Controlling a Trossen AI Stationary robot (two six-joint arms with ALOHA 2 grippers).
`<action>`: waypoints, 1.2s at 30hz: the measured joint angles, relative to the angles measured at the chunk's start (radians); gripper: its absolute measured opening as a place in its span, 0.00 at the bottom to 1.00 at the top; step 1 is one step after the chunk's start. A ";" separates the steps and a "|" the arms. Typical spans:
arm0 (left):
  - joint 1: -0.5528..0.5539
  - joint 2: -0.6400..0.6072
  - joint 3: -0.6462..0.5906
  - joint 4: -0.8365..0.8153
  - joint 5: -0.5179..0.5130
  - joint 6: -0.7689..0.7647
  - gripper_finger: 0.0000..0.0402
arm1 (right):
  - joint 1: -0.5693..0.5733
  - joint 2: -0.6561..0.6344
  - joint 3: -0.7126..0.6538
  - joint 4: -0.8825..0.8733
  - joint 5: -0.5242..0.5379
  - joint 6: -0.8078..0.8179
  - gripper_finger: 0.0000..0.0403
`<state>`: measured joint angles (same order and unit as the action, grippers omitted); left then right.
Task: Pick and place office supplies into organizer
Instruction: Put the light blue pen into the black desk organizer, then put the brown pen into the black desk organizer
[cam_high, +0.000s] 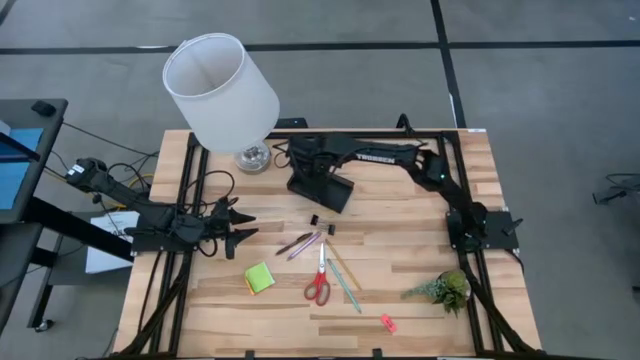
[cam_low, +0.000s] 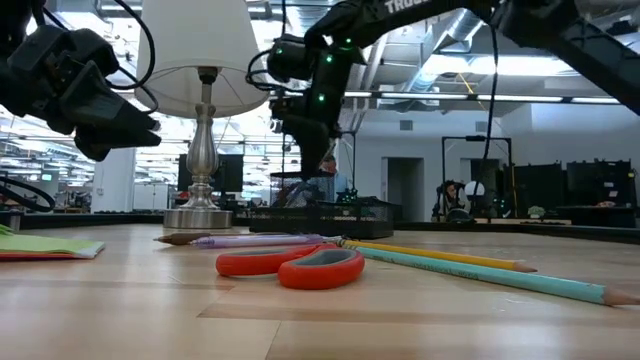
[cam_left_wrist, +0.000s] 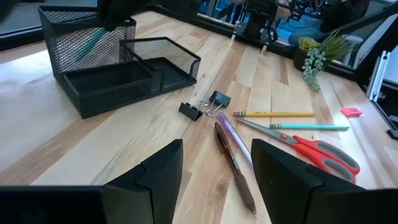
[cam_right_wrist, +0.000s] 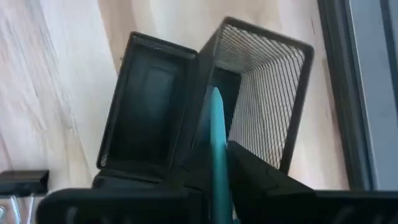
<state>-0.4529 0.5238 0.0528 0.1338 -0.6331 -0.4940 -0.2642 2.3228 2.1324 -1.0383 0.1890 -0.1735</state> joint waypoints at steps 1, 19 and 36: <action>0.000 0.000 0.000 -0.005 0.000 0.000 0.45 | 0.000 0.011 0.009 0.001 0.001 -0.018 0.14; 0.000 0.000 0.000 -0.076 -0.001 -0.052 0.45 | 0.036 0.032 0.125 -0.031 0.132 -0.071 0.17; 0.000 0.069 0.000 0.034 0.141 -0.169 0.45 | 0.215 -0.208 0.208 -0.195 -0.385 -0.219 0.17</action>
<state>-0.4530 0.5930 0.0525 0.1673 -0.4920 -0.6631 -0.0489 2.1152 2.3405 -1.2330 -0.1958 -0.3924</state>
